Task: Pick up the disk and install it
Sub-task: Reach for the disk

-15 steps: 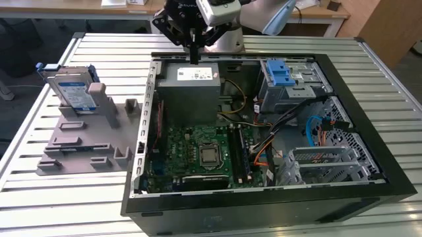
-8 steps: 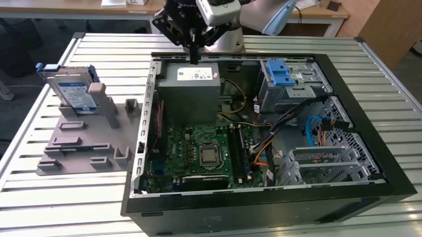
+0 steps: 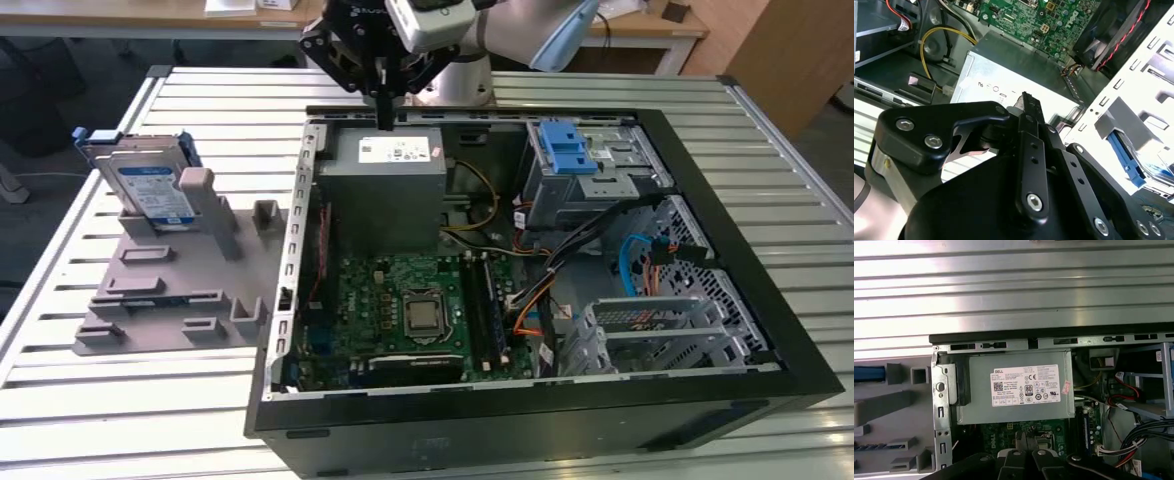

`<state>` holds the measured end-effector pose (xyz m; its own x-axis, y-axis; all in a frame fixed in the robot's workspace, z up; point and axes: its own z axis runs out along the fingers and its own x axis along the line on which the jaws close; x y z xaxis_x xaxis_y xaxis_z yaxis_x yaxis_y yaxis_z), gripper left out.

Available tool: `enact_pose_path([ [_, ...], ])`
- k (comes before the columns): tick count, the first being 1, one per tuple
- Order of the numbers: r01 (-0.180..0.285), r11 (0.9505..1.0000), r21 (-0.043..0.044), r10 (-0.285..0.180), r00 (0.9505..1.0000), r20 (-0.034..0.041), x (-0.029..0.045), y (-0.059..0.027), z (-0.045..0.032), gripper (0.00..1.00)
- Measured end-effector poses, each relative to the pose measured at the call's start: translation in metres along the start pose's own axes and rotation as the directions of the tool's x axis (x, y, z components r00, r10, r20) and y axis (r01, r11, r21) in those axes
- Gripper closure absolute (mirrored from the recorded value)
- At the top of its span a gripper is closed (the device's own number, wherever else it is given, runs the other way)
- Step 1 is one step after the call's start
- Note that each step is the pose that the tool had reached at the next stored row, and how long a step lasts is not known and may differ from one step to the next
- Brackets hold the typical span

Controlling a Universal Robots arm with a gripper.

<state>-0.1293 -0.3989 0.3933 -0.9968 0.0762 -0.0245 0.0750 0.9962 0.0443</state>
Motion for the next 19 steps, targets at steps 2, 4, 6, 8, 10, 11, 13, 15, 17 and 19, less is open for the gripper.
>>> enact_pose_path([
  [2,0.0,1.0,0.0,0.0,1.0,0.0,0.0021,-0.0001,0.0,0.89],
  [4,0.0,1.0,0.0,0.0,1.0,0.0,0.0039,-0.0002,0.0,0.89],
  [6,0.0,1.0,-0.0001,0.0,1.0,0.0,0.0055,-0.0003,0.0,0.89],
  [8,0.0,1.0,0.0,0.0,1.0,0.0,0.0068,-0.0003,0.0,0.89],
  [10,0.0,1.0,0.0,0.0,1.0,0.0,0.0083,-0.0004,-0.0001,0.89],
  [11,0.0,1.0,0.0,0.0,1.0,0.0,0.009,-0.0004,0.0,0.89],
  [13,0.0,1.0,0.0,0.0,1.0,0.0,0.0106,-0.0005,0.0,0.89],
  [15,0.0,1.0,0.0,0.0,1.0,0.0,0.012,-0.0006,0.0,0.89],
  [17,0.0,1.0,0.0001,0.0,1.0,0.0,0.0135,-0.0007,0.0,0.89],
  [19,0.0,1.0,0.0,0.0,1.0,0.0,0.0149,-0.0007,0.0,0.89],
])
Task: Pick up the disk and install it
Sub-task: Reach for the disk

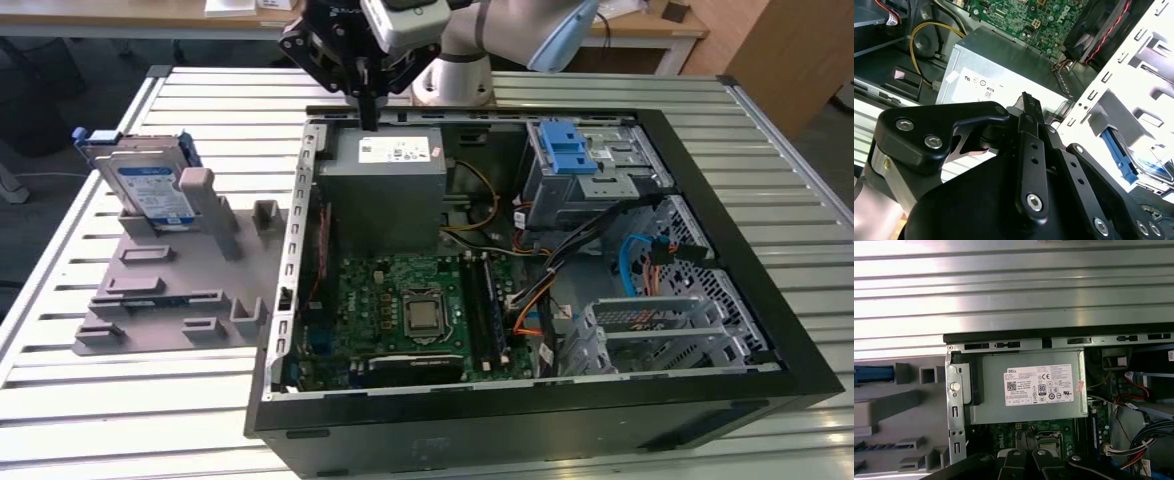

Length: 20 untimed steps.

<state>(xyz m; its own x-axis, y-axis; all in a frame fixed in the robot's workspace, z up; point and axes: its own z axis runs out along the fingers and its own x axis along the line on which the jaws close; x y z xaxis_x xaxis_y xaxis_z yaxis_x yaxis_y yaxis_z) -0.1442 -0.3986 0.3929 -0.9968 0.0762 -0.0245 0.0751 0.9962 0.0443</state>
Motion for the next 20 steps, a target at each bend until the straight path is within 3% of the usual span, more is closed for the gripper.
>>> enact_pose_path([
  [20,0.0,1.0,0.0,0.0,1.0,-0.0009,0.0105,-0.0008,0.0006,0.89],
])
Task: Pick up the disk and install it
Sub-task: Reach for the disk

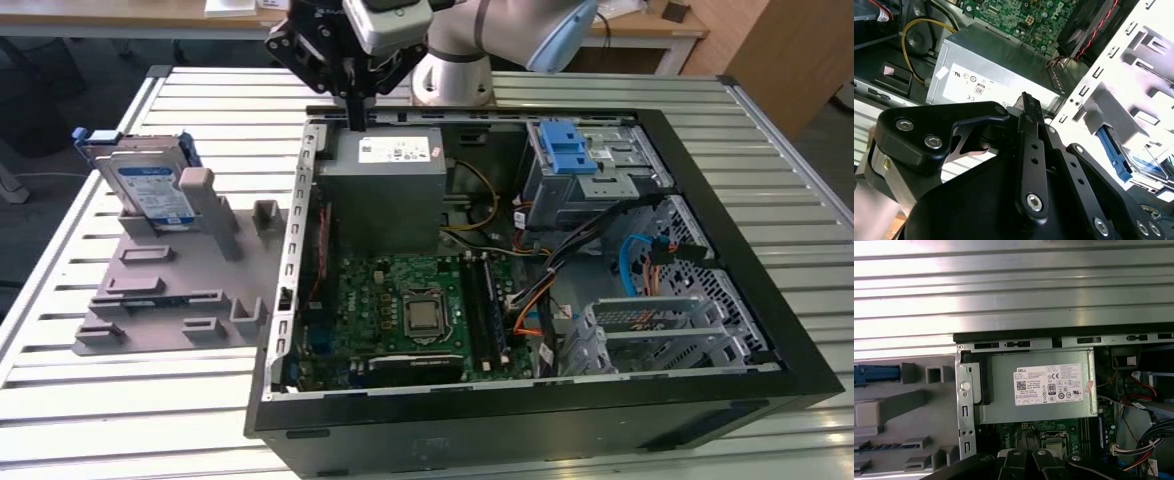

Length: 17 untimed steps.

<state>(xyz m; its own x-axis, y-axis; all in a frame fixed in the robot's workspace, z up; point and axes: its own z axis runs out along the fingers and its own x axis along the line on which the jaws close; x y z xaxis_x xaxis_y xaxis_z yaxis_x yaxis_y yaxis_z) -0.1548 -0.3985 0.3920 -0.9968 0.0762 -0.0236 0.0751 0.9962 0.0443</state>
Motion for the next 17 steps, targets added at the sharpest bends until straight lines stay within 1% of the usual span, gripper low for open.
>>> enact_pose_path([
  [6,0.0,1.0,0.0001,0.0,1.0,-0.0008,0.0037,-0.0002,0.0003,0.89],
  [17,0.0,1.0,0.0001,0.0,1.0,-0.0008,0.0142,0.0007,0.0004,0.89],
])
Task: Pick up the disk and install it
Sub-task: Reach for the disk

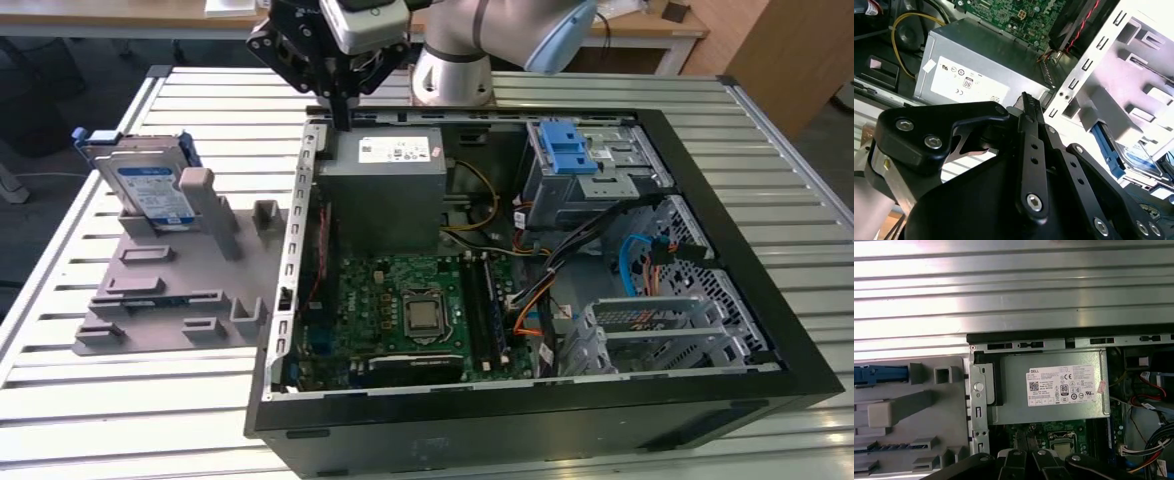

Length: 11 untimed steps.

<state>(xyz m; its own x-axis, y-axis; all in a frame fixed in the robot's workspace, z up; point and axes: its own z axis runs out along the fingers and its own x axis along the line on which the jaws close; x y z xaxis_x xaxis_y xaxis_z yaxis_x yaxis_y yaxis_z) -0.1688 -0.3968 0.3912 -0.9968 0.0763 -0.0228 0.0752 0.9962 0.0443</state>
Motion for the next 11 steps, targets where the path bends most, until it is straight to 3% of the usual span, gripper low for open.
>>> enact_pose_path([
  [11,0.0,1.0,0.0,0.0,1.0,0.0,0.0111,0.004,0.0001,0.89],
])
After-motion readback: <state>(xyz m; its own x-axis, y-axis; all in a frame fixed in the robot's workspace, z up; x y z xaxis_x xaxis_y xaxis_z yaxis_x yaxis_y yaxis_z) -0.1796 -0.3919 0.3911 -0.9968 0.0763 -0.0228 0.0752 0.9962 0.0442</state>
